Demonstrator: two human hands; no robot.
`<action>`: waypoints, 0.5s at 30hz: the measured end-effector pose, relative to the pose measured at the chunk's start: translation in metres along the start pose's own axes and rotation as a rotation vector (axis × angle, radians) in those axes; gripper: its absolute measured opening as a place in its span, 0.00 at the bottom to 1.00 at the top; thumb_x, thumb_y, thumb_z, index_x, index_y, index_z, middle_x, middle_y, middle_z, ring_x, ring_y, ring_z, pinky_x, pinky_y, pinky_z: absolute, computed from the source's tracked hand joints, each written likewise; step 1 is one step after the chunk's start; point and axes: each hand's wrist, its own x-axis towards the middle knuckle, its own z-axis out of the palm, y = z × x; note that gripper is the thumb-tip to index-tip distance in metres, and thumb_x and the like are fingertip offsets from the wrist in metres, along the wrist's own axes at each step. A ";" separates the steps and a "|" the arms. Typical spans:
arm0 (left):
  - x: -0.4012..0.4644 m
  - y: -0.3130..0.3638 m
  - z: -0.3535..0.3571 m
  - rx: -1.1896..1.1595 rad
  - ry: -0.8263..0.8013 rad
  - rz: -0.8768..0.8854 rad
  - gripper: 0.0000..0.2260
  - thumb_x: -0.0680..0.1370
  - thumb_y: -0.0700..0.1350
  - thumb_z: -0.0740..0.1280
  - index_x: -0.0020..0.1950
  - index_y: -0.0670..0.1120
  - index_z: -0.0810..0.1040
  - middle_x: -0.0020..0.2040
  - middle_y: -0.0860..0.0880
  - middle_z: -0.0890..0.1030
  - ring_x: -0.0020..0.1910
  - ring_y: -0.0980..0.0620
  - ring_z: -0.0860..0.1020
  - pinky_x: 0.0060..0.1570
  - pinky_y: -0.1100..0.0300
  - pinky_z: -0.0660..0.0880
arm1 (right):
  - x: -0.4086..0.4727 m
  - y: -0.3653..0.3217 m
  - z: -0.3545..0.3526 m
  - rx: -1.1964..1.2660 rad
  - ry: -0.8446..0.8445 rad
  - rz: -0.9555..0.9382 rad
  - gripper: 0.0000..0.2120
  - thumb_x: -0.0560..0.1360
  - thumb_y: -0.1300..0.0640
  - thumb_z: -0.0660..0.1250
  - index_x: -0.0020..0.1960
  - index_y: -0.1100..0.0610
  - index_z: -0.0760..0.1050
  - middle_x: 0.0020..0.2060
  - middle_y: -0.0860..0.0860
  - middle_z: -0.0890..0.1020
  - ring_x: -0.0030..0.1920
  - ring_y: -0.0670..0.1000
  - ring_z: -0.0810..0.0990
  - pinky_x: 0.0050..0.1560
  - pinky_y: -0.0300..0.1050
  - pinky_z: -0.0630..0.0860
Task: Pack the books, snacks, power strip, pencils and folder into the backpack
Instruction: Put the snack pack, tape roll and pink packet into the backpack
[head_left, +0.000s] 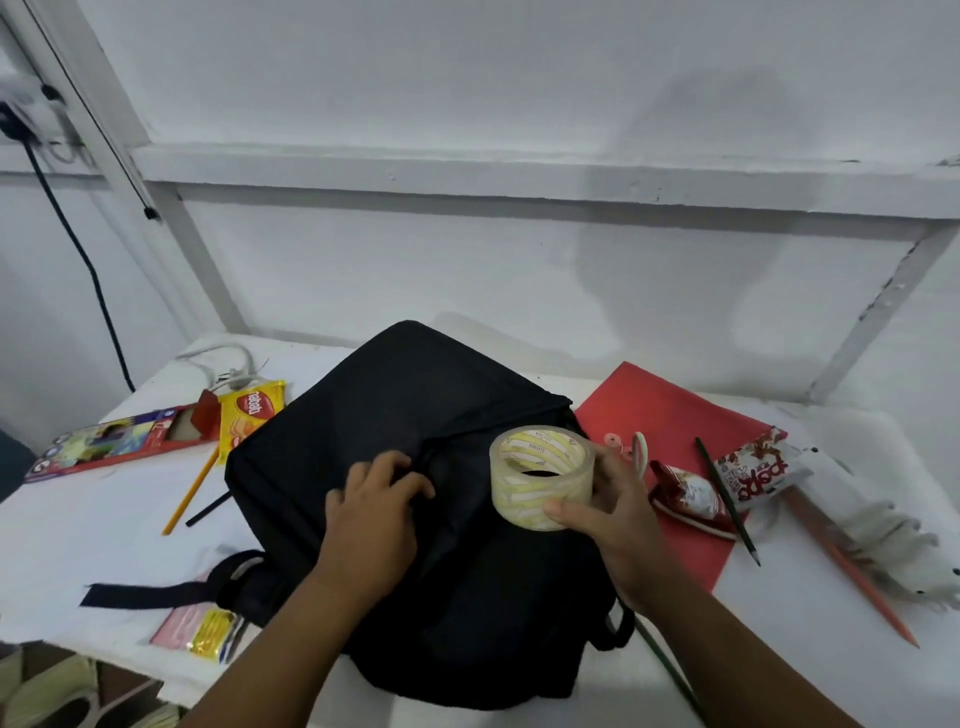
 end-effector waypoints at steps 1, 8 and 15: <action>-0.006 0.004 0.001 -0.027 -0.061 -0.044 0.10 0.77 0.51 0.68 0.58 0.56 0.77 0.71 0.56 0.66 0.67 0.47 0.69 0.55 0.46 0.71 | -0.001 0.002 -0.002 -0.008 -0.018 0.012 0.36 0.59 0.55 0.79 0.65 0.58 0.73 0.57 0.55 0.83 0.59 0.55 0.82 0.55 0.48 0.80; -0.030 0.014 0.018 -0.031 -0.340 -0.212 0.48 0.69 0.68 0.72 0.79 0.53 0.51 0.79 0.61 0.34 0.80 0.40 0.45 0.74 0.40 0.61 | -0.004 0.013 -0.007 -0.017 -0.019 0.095 0.31 0.63 0.46 0.75 0.64 0.54 0.75 0.57 0.54 0.83 0.59 0.58 0.81 0.57 0.60 0.78; -0.016 -0.012 -0.026 -0.408 -0.257 -0.260 0.27 0.77 0.51 0.72 0.75 0.58 0.67 0.68 0.56 0.76 0.65 0.59 0.75 0.69 0.57 0.70 | -0.006 0.017 0.002 -0.048 -0.032 0.047 0.33 0.65 0.41 0.70 0.69 0.44 0.69 0.55 0.47 0.81 0.53 0.51 0.82 0.47 0.50 0.79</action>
